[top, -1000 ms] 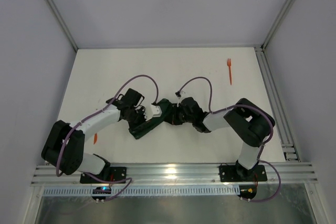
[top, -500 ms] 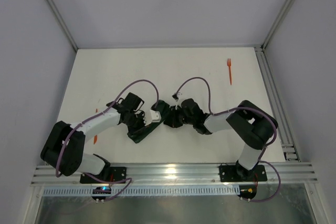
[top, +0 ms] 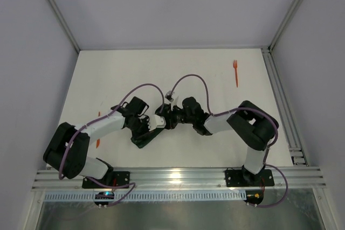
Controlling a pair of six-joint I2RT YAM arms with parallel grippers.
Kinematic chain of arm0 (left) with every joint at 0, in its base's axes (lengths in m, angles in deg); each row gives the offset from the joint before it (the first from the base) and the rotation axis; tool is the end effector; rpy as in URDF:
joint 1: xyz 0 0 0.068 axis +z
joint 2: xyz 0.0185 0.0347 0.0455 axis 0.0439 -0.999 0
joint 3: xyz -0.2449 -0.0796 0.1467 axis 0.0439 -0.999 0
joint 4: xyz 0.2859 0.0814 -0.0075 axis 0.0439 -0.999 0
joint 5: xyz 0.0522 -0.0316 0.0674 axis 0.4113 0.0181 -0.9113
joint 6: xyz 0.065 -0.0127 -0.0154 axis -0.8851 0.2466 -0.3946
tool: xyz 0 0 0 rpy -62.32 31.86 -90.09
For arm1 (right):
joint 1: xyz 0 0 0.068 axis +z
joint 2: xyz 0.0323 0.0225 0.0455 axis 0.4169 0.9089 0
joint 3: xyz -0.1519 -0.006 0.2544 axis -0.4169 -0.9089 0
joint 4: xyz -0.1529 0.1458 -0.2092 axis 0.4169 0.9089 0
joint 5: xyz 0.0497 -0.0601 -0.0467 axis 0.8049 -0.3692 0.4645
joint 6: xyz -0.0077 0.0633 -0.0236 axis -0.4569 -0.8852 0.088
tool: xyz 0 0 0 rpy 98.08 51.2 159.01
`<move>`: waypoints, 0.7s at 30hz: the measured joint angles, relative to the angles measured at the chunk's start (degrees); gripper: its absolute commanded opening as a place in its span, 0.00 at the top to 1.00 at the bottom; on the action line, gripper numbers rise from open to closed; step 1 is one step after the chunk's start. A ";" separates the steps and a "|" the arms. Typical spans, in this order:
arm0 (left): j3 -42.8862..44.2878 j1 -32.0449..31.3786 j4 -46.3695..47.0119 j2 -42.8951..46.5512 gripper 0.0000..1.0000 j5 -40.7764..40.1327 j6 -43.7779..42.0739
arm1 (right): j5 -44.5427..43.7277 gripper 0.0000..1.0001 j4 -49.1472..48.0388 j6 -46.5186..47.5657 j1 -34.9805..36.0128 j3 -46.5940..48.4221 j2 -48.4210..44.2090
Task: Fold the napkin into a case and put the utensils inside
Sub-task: Fold the 2/3-rectangle-folded napkin at the center of the board.
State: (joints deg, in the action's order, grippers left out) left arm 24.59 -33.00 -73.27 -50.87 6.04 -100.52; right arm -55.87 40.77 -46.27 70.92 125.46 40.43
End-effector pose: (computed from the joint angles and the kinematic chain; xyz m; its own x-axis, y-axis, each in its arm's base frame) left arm 0.2176 -0.1524 0.1435 -0.3124 0.8469 -0.4302 0.9499 0.2822 -0.1342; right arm 0.2499 0.2990 0.1401 -0.5621 -0.0990 -0.8211 -0.7933 0.3453 0.5014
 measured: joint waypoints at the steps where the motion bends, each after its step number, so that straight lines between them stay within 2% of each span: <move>1: 0.00 -0.04 0.07 0.00 0.99 0.04 -0.07 | 0.48 0.79 -1.16 -1.05 0.02 0.31 1.79; 9: -0.09 -0.04 0.17 -0.07 0.99 0.92 -1.29 | 1.31 0.83 -4.59 -6.97 0.11 3.08 9.73; 17: -0.09 -0.04 -0.02 -0.07 0.95 2.03 -1.92 | -3.26 0.91 3.15 -8.24 -0.24 8.74 13.49; 18: -0.09 -0.04 -0.17 -0.07 0.93 2.14 -2.03 | -2.89 0.91 2.89 -9.05 -0.48 8.85 13.88; 21: 0.28 -0.04 -0.98 -0.07 0.78 3.26 -2.89 | -2.84 0.92 3.45 -10.08 -0.85 9.05 13.88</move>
State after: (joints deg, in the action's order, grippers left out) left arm 24.87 -33.04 -74.25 -50.94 9.29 -103.40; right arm -58.71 44.23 -56.35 70.07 134.51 54.31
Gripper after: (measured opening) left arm 0.152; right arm 0.086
